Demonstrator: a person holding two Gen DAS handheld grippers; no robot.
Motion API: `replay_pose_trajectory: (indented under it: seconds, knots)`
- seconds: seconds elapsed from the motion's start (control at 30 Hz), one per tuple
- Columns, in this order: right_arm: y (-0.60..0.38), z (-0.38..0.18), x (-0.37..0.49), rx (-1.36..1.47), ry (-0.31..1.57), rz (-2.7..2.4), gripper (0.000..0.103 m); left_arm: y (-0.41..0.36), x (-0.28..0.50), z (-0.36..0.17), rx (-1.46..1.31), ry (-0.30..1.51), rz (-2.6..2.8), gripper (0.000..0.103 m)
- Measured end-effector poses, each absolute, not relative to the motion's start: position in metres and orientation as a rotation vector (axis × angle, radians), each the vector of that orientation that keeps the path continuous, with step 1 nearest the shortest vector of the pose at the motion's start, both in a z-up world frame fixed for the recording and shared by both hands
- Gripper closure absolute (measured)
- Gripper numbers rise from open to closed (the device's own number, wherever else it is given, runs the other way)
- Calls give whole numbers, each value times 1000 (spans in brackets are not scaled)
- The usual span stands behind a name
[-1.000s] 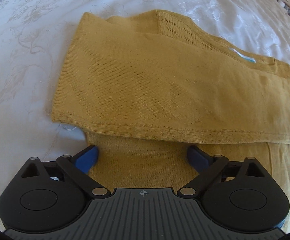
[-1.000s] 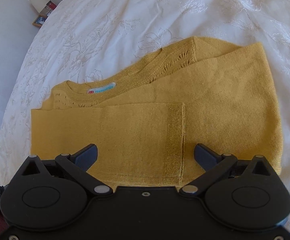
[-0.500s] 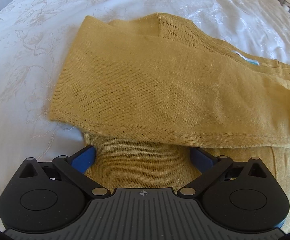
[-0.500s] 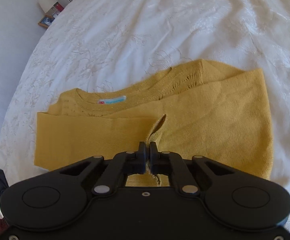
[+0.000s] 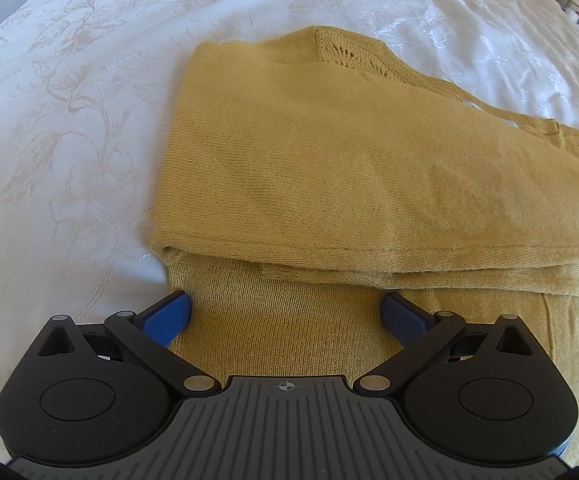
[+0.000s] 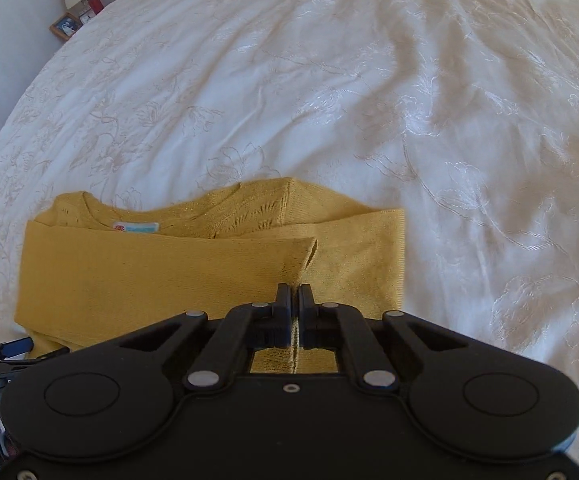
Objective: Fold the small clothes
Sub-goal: 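Press and smooth the folded sleeves flat with both open grippers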
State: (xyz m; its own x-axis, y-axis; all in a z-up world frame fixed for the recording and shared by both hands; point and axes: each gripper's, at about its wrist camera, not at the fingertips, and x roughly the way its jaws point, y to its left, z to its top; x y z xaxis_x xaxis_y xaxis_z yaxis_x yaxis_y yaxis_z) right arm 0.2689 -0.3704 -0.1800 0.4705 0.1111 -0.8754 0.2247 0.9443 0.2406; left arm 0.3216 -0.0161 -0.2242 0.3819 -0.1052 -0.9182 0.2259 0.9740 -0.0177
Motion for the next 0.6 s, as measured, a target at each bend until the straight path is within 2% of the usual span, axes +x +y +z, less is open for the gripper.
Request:
replay_pose_trajectory:
  seconds: [0.17, 0.27, 0.33, 0.37, 0.43, 0.5, 0.57, 0.6]
  knots:
    - [-381, -184, 263, 329, 1097, -136, 95, -12, 327, -220, 101, 1179, -226, 0]
    - [-390, -197, 261, 343, 1127, -170, 85, -7, 329, -214, 90, 1187, -262, 0]
    - [-392, -199, 258, 348, 1122, -190, 84, -4, 327, -207, 81, 1182, -281, 1]
    - [-393, -197, 255, 355, 1112, -199, 79, -2, 326, -202, 78, 1179, -285, 0]
    - [-391, -193, 251, 362, 1085, -200, 40, 0, 320, -188, 81, 1136, -270, 0]
    - [-385, -187, 249, 363, 1048, -174, 24, 1, 317, -171, 89, 1072, -245, 0]
    - [-376, -181, 249, 344, 1018, -148, 22, -1, 320, -159, 96, 1031, -230, 0]
    - [-369, -179, 252, 329, 1006, -127, 15, -4, 324, -157, 102, 1025, -226, 0]
